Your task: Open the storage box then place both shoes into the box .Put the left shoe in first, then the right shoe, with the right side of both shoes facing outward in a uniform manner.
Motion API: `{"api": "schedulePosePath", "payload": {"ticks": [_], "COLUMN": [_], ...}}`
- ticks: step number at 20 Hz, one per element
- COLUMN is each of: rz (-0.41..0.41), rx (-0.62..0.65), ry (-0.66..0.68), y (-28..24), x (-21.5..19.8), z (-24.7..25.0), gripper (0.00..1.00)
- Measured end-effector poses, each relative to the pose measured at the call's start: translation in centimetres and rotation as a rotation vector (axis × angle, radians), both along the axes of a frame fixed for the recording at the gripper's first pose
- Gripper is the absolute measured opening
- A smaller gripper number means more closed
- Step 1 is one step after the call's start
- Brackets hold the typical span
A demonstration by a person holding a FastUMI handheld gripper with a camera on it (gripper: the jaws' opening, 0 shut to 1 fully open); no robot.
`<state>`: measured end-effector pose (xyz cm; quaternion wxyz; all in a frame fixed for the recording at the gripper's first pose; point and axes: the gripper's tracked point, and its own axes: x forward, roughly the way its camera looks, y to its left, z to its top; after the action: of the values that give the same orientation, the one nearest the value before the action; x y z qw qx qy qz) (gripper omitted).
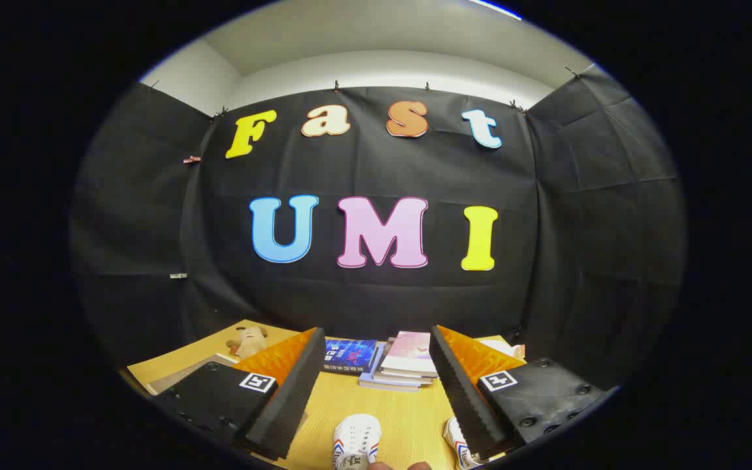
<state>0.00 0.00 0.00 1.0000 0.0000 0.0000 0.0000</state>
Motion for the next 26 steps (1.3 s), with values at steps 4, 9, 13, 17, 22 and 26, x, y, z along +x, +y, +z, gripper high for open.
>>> {"api": "schedulePosePath", "payload": {"ticks": [4, 9, 13, 17, 22, 26], "rz": [-0.031, -0.054, -0.081, -0.109, -0.097, 0.008], "rx": [-0.018, -0.036, -0.024, -0.028, -0.023, -0.007], "ry": [-0.004, 0.005, 0.007, 0.014, 0.085, 0.180], "y": [0.0, 1.1, 1.8, 2.1, 2.8, 4.2], "x": [0.0, -0.5, -0.8, -1.1, -2.1, -2.1], "z": [0.2, -0.3, -0.6, -1.2, -3.0, -4.9], "gripper": [0.97, 0.98, 0.97, 0.97, 0.97, 0.98]}}
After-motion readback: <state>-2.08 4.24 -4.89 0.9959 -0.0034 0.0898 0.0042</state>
